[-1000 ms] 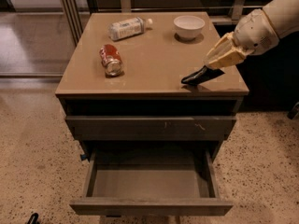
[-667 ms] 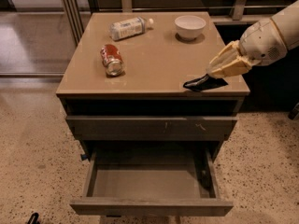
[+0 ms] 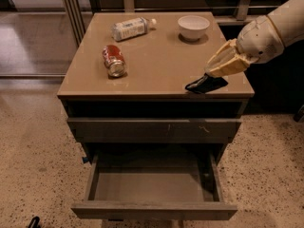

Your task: Place rxbar blueberry into middle drawer

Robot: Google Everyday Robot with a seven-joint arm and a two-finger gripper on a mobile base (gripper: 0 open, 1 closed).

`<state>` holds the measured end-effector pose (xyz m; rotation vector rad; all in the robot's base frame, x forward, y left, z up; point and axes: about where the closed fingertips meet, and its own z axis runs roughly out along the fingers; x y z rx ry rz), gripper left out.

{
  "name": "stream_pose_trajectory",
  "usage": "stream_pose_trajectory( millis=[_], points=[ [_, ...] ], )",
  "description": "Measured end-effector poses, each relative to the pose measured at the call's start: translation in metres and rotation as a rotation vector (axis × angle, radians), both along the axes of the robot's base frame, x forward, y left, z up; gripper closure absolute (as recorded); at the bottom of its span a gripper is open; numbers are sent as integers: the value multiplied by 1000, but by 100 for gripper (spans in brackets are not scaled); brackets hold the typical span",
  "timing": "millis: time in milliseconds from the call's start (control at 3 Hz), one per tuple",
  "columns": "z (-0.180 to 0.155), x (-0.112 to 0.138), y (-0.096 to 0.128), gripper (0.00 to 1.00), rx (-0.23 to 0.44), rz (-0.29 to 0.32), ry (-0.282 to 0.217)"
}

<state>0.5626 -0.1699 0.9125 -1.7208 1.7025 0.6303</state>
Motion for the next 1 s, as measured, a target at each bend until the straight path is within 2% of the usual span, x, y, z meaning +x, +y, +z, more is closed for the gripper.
stream_pose_trajectory(
  millis=[333, 667, 1000],
  points=[
    [2, -7, 7, 100, 15, 7, -11],
    [1, -33, 10, 100, 48, -23, -32],
    [-15, -60, 10, 100, 78, -71, -29]
  ],
)
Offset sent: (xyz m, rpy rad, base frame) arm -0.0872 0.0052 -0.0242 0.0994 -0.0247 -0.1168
